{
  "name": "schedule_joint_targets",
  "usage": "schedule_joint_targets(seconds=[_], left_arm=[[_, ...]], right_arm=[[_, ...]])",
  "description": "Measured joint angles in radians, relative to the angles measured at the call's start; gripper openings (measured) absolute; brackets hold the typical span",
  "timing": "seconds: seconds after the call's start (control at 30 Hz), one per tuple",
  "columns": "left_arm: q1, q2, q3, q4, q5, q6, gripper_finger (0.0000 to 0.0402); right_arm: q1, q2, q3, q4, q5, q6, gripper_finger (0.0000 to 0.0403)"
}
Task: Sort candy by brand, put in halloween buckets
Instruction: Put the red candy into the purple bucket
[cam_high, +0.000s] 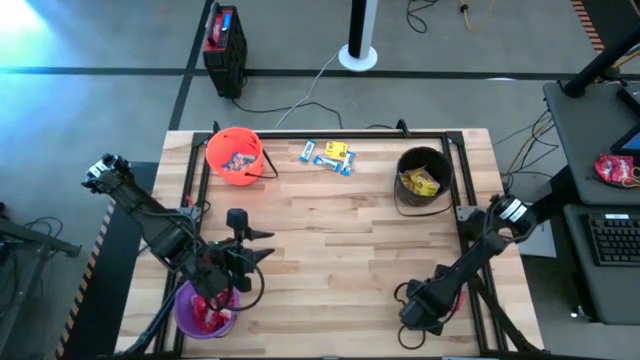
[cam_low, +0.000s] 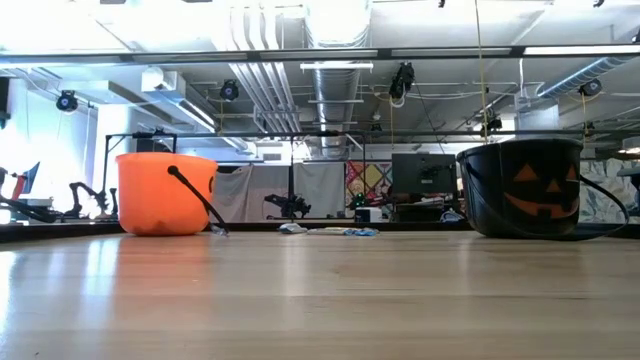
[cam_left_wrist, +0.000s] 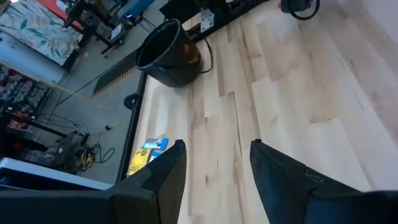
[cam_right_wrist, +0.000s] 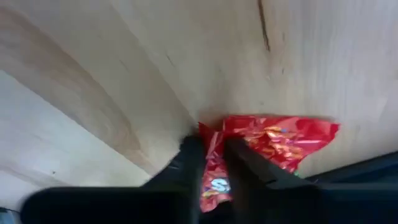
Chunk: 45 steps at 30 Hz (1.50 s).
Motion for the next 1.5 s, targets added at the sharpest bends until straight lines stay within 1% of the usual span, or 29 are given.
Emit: schedule_joint_targets(seconds=[0.07, 0.17, 0.3, 0.43, 0.5, 0.57, 0.63, 0.73, 0.83, 0.9, 0.97, 1.03, 1.1, 1.17, 1.27, 1.37, 1.43, 1.5], left_arm=[[0.0, 0.0, 0.0, 0.002, 0.0, -0.015, 0.0162], [0.0, 0.0, 0.0, 0.003, -0.001, -0.029, 0.0162], [0.0, 0.0, 0.0, 0.009, -0.001, -0.054, 0.0162], [0.0, 0.001, 0.0, 0.035, 0.011, -0.097, 0.0162], [0.0, 0.009, 0.0, 0.057, 0.028, -0.103, 0.0162], [0.0, 0.027, 0.0, 0.074, 0.029, -0.1, 0.0162], [0.001, 0.053, 0.0, 0.075, 0.029, -0.097, 0.0162], [0.005, 0.105, 0.0, 0.078, 0.029, -0.074, 0.0162], [0.005, 0.159, -0.002, 0.121, 0.028, -0.03, 0.0162], [0.006, 0.189, -0.002, 0.168, 0.026, 0.006, 0.0162], [0.008, 0.214, -0.002, 0.202, 0.024, 0.051, 0.0162], [0.015, 0.227, -0.002, 0.233, 0.024, 0.078, 0.0162], [0.028, 0.231, -0.002, 0.257, 0.028, 0.085, 0.0162], [0.039, 0.235, -0.002, 0.278, 0.074, 0.085, 0.0162], [0.053, 0.242, -0.007, 0.316, 0.19, 0.091, 0.0162], [0.062, 0.249, -0.009, 0.313, 0.217, 0.072, 0.0162], [0.069, 0.253, -0.01, 0.314, 0.246, 0.064, 0.0162], [0.077, 0.26, -0.011, 0.33, 0.257, 0.06, 0.0162]], right_arm=[[-0.001, -0.01, -0.002, 0.001, 0.009, -0.03, 0.0021], [-0.005, -0.048, -0.002, 0.004, 0.055, -0.059, 0.0011], [-0.037, -0.141, 0.02, 0.052, 0.183, -0.069, 0.0009], [-0.099, -0.237, 0.029, 0.234, 0.37, -0.158, 0.0008], [-0.144, -0.279, 0.028, 0.382, 0.471, -0.273, 0.0008], [-0.198, -0.303, 0.02, 0.564, 0.517, -0.445, 0.0008], [-0.26, -0.305, 0.017, 0.731, 0.502, -0.616, 0.0008], [-0.355, -0.284, 0.018, 0.946, 0.396, -0.82, 0.0008], [-0.427, -0.253, 0.034, 1.081, 0.296, -0.994, 0.0008], [-0.461, -0.233, 0.058, 1.121, 0.254, -1.092, 0.0008], [-0.49, -0.213, 0.089, 1.129, 0.198, -1.162, 0.0008], [-0.516, -0.18, 0.125, 1.118, 0.119, -1.201, 0.0008], [-0.533, -0.146, 0.164, 1.065, 0.067, -1.238, 0.0008], [-0.541, -0.116, 0.21, 1.005, 0.067, -1.282, 0.0008], [-0.545, -0.081, 0.286, 0.905, 0.067, -1.344, 0.0008], [-0.546, -0.059, 0.353, 0.812, 0.069, -1.393, 0.0008], [-0.546, -0.053, 0.388, 0.802, 0.081, -1.418, 0.0008], [-0.546, -0.055, 0.415, 0.793, 0.119, -1.444, 0.0008]])
